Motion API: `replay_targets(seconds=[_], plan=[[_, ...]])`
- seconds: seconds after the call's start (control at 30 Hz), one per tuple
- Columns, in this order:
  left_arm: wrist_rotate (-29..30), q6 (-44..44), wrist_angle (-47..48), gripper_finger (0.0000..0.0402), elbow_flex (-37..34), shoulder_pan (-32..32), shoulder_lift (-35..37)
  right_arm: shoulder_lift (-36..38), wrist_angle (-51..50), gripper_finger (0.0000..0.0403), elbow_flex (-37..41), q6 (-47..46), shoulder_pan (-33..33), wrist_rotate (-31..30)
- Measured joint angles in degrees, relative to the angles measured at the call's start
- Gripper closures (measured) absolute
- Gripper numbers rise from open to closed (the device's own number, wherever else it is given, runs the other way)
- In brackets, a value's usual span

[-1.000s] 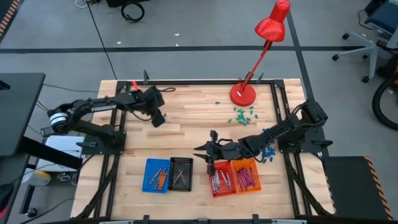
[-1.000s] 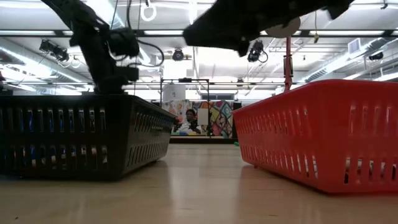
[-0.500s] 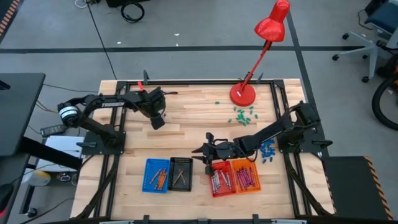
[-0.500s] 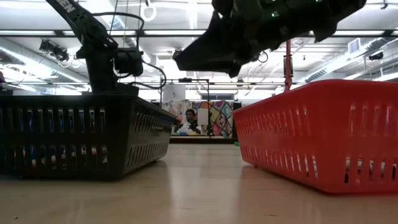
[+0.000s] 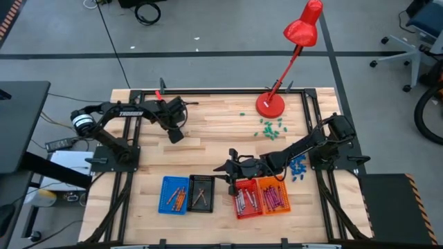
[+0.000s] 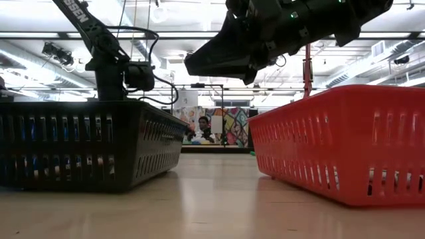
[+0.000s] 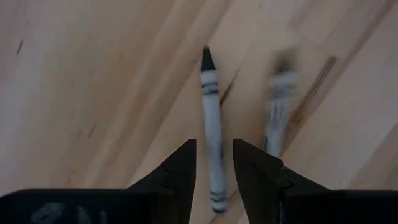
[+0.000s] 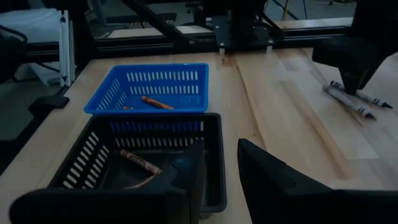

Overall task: Sort crayons
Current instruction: Put the black crayon into the red basket

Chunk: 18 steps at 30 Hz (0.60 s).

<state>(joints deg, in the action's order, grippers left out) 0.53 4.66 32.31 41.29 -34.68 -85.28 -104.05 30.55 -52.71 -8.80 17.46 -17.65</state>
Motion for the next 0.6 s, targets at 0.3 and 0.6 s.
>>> replay_targets(seconds=[0.3, 0.6], plan=[[-1.36, 1.20, 0.37, 0.0288, -0.02, -3.43, -0.28, 0.01, -0.14, 0.0300, 0.00, -0.44, 0.31, 1.29], [-1.98, 2.52, 1.32, 0.0362, -0.40, -5.39, -0.11, 0.02, -0.20, 0.0300, 0.00, -0.32, 0.56, 1.29]])
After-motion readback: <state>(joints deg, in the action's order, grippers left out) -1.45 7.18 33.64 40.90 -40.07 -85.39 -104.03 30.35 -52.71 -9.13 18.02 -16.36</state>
